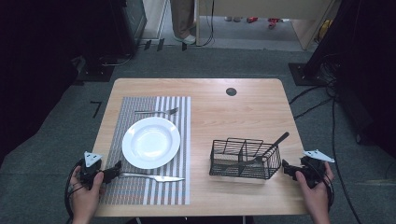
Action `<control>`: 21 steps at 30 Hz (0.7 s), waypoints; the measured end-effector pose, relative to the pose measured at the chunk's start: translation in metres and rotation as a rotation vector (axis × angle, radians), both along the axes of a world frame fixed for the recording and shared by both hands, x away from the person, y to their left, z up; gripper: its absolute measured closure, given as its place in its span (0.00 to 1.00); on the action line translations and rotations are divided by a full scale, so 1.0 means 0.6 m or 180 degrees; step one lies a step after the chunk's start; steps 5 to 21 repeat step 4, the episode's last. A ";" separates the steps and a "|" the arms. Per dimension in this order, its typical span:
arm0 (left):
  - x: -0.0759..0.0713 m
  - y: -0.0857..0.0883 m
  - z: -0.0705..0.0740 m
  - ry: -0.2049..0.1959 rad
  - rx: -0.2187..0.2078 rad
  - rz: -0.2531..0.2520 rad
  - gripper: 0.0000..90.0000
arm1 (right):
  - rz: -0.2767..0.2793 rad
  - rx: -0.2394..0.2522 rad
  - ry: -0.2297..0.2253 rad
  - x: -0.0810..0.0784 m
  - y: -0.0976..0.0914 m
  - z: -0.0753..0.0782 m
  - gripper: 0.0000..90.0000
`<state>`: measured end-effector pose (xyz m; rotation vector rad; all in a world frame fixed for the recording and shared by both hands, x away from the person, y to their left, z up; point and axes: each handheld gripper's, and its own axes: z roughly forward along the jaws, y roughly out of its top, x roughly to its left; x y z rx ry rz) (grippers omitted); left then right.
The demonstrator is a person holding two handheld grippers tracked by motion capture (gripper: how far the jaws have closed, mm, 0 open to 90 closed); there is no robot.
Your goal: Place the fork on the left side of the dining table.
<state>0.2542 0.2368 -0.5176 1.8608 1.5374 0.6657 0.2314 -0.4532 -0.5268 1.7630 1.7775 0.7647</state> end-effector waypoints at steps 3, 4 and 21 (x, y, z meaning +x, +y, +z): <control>0.000 0.000 0.000 0.0000 0.0000 0.0000 0.19 | 0.0000 0.0000 0.0000 0.000 0.000 0.000 0.00; 0.000 0.000 0.000 0.0000 0.0000 0.0000 0.19 | 0.0000 0.0000 0.0000 0.000 0.000 0.000 0.00; 0.000 0.000 0.000 0.0000 0.0000 0.0000 0.19 | 0.0000 0.0000 0.0000 0.000 0.000 0.000 0.00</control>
